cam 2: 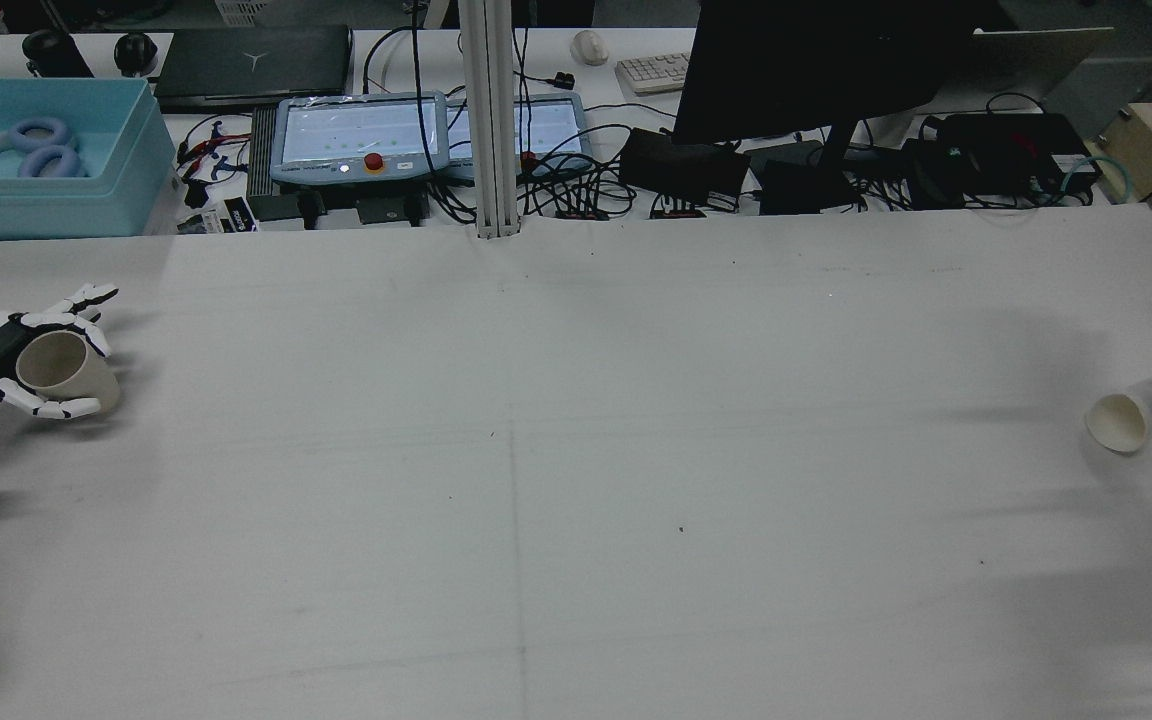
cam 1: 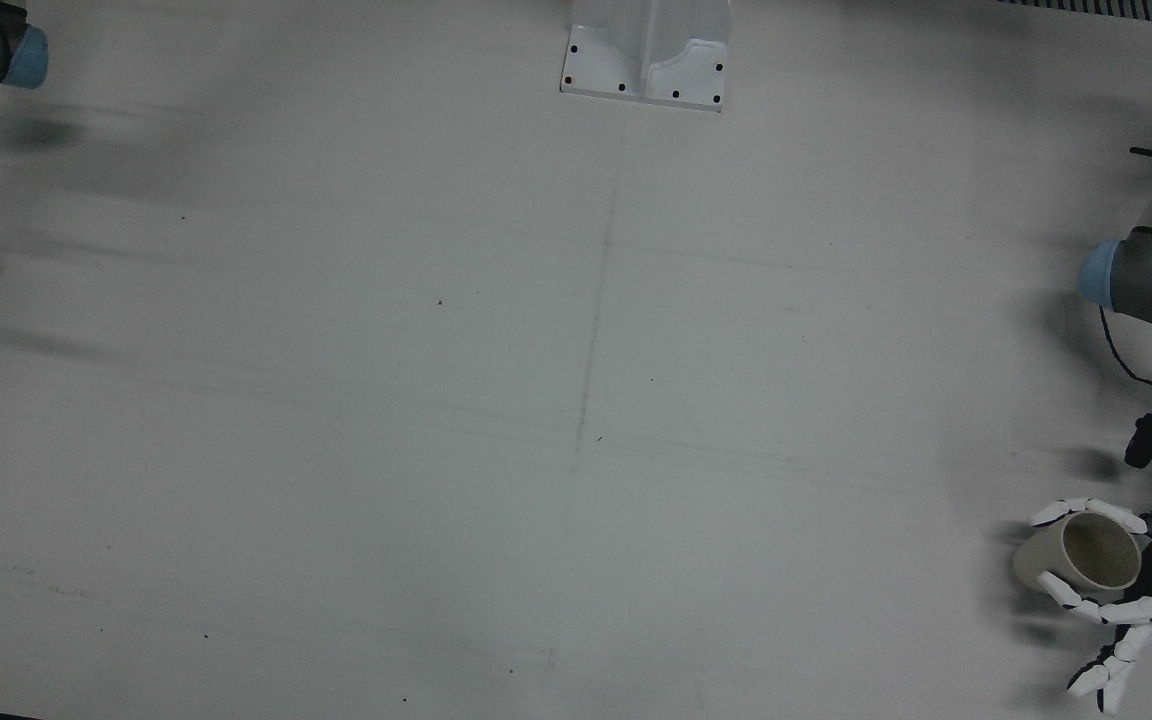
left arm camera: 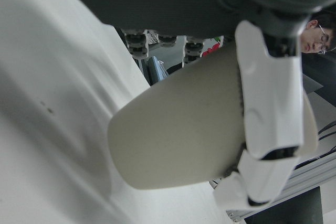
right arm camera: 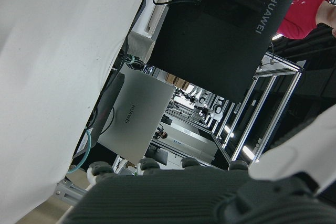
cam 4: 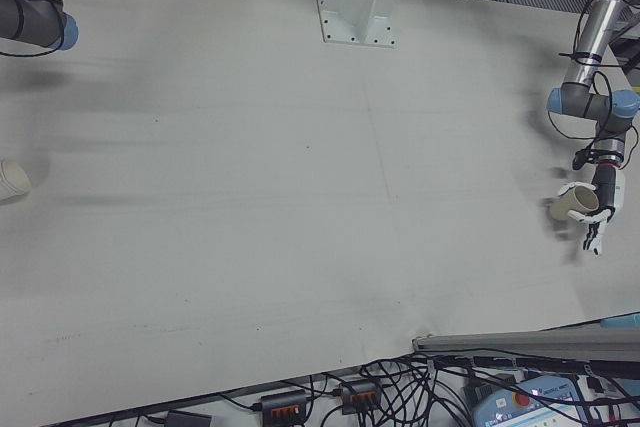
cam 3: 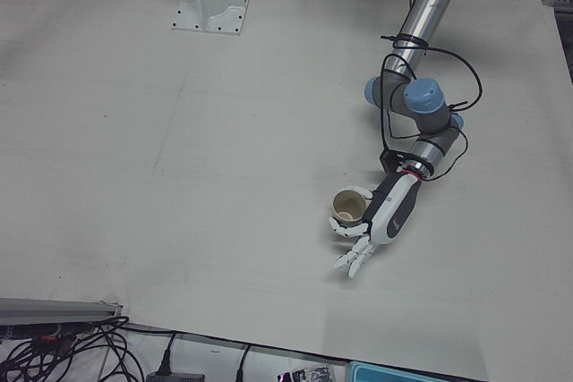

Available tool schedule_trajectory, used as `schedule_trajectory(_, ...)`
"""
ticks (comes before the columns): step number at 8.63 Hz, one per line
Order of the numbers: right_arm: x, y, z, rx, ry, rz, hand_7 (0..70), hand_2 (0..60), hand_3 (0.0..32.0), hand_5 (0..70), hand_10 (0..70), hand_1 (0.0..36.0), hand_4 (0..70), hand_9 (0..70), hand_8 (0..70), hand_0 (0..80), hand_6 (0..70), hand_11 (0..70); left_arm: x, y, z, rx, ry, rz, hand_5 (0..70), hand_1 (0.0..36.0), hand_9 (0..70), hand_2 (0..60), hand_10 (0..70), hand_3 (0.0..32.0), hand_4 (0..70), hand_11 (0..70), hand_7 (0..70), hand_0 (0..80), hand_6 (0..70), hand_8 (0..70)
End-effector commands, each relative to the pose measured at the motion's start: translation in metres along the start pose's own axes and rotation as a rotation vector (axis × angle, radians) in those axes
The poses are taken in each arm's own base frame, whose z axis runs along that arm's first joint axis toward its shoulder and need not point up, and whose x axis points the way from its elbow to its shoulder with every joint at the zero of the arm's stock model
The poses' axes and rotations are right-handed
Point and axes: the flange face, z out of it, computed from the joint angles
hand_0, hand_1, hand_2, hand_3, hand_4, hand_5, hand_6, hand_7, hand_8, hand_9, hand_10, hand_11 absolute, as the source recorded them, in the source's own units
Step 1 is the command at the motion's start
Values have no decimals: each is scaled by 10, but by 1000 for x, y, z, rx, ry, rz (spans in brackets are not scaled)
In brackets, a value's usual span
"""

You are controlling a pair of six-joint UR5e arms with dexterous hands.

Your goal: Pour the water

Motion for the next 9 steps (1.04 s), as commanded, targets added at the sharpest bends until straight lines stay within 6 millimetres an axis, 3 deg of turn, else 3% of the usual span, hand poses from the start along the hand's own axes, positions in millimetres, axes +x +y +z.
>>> schedule_trajectory(1, -11, 4, -4, -10, -19, 12, 0, 0, 304, 0, 0, 0, 0, 0, 51, 260, 0, 0, -6, -9, -7, 15, -14, 34, 700, 218, 22, 173, 48, 0, 641, 85, 107, 614, 84, 23)
schedule_trajectory(2, -13, 1, -9, -6, -18, 9, 0, 0, 310, 0, 0, 0, 0, 0, 54, 265, 0, 0, -7, -10, -9, 19, -17, 34, 425, 131, 6, 0, 29, 0, 530, 55, 92, 607, 66, 12)
schedule_trajectory(3, -14, 1, -12, -6, -18, 9, 0, 0, 314, 0, 0, 0, 0, 0, 55, 270, 0, 0, -7, -10, -9, 19, -17, 32, 213, 105, 3, 0, 18, 0, 493, 39, 85, 599, 56, 6)
schedule_trajectory(4, -15, -1, -14, -3, -18, 9, 0, 0, 316, 0, 0, 0, 0, 0, 57, 278, 0, 0, -7, -10, -8, 17, -17, 32, 67, 89, 1, 0, 10, 0, 462, 27, 76, 590, 46, 0)
schedule_trajectory(5, -16, -1, -16, -3, -17, 8, 0, 0, 316, 0, 0, 0, 0, 0, 57, 292, 0, 0, -7, -10, -8, 17, -17, 32, 2, 77, 0, 0, 1, 0, 396, 15, 71, 578, 39, 0)
schedule_trajectory(7, -17, -2, -18, -3, -18, 8, 0, 0, 320, 0, 0, 0, 0, 0, 55, 300, 0, 0, -7, -10, -8, 17, -17, 29, 0, 52, 0, 0, 0, 0, 279, 0, 66, 550, 37, 0)
schedule_trajectory(9, -19, -2, -18, -2, -23, 10, 0, 0, 320, 0, 0, 0, 0, 0, 55, 305, 0, 0, -6, -8, -6, 13, -15, 22, 0, 29, 0, 0, 0, 0, 217, 0, 50, 532, 22, 0)
